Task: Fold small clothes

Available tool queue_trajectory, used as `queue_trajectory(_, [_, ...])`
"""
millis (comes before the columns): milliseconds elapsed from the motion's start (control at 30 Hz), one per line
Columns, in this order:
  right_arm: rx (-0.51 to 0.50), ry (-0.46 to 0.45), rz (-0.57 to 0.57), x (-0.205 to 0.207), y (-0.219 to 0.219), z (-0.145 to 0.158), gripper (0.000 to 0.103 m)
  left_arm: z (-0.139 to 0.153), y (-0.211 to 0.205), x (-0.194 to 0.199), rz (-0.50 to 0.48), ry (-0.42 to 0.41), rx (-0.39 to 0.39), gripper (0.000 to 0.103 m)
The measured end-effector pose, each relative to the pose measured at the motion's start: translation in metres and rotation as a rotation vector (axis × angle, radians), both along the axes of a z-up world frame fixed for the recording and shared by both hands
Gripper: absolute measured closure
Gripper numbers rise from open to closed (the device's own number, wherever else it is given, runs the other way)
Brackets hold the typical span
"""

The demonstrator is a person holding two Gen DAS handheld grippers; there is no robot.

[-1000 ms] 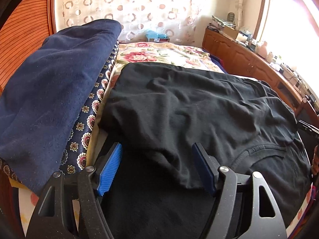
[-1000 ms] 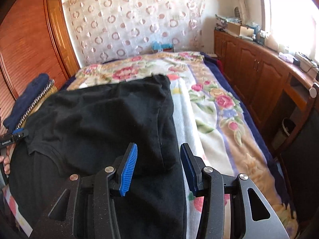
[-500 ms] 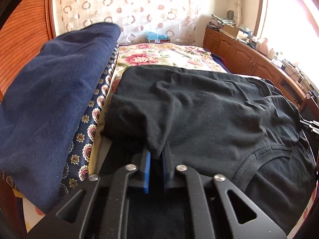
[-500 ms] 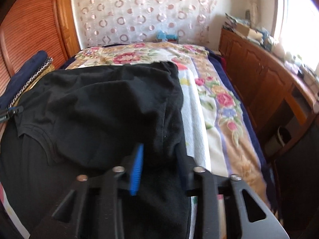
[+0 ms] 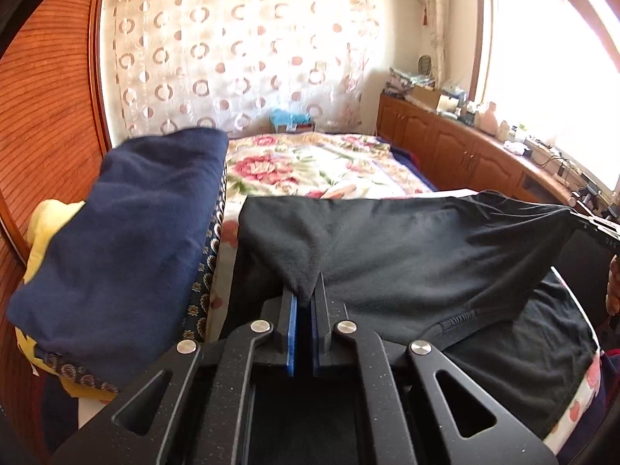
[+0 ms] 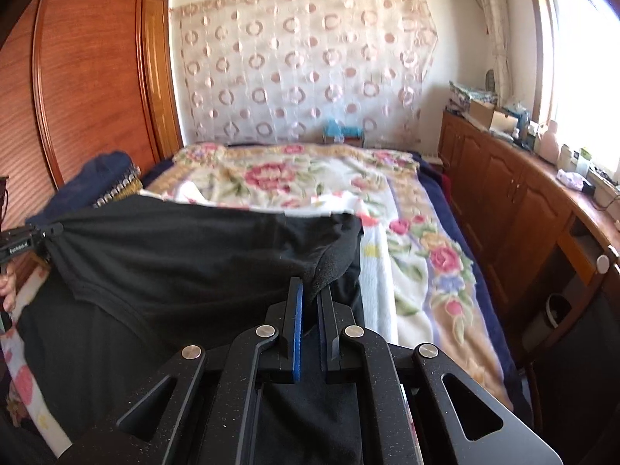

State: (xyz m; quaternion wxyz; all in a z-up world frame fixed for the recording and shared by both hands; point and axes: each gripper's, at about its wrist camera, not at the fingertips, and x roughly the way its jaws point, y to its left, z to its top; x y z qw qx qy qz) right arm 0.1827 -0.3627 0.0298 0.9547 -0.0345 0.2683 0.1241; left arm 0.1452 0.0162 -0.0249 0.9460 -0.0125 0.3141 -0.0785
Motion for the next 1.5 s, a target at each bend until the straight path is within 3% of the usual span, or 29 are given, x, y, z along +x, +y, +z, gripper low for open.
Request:
queue_trajectory(200, [0.022, -0.065, 0.016, -0.046, -0.01, 0.011, 0.097, 0.012, 0.008, -0.038, -0.018, -0.045, -0.03, 0.097])
queue_trajectory(500, [0.007, -0.073, 0.043, -0.113, -0.029, -0.001, 0.097, 0.002, 0.018, -0.097, -0.039, -0.035, -0.041, 0.097])
queue_trajectory(667, [0.003, -0.056, 0.043, -0.129, -0.031, 0.0, 0.097, -0.014, 0.017, -0.108, -0.04, 0.024, -0.026, 0.097])
queue_trajectory(800, [-0.03, 0.034, 0.032, -0.123, -0.026, -0.023, 0.097, -0.038, 0.016, -0.105, -0.032, 0.104, -0.018, 0.096])
queue_trajectory(967, [-0.092, 0.11, 0.015, -0.109, -0.016, -0.044, 0.094, -0.045, 0.02, -0.112, -0.014, 0.119, 0.006, 0.064])
queue_trajectory(1033, [-0.099, 0.109, 0.01, -0.107, -0.014, -0.042, 0.091, -0.044, 0.024, -0.114, -0.01, 0.118, -0.004, 0.059])
queue_trajectory(1100, [-0.101, 0.098, 0.007, -0.111, -0.009, -0.033, 0.086, -0.042, 0.03, -0.115, 0.007, 0.108, -0.007, 0.041])
queue_trajectory(1133, [-0.103, 0.09, 0.0, -0.112, -0.008, -0.029, 0.079, -0.039, 0.033, -0.115, 0.018, 0.098, -0.007, 0.028])
queue_trajectory(1267, [-0.098, 0.059, 0.001, -0.121, 0.002, -0.026, 0.066, -0.043, 0.042, -0.118, 0.039, 0.095, -0.013, 0.025])
queue_trajectory(1500, [-0.099, 0.075, 0.035, -0.126, 0.012, -0.046, 0.063, -0.061, 0.047, -0.107, 0.06, 0.146, -0.004, 0.025])
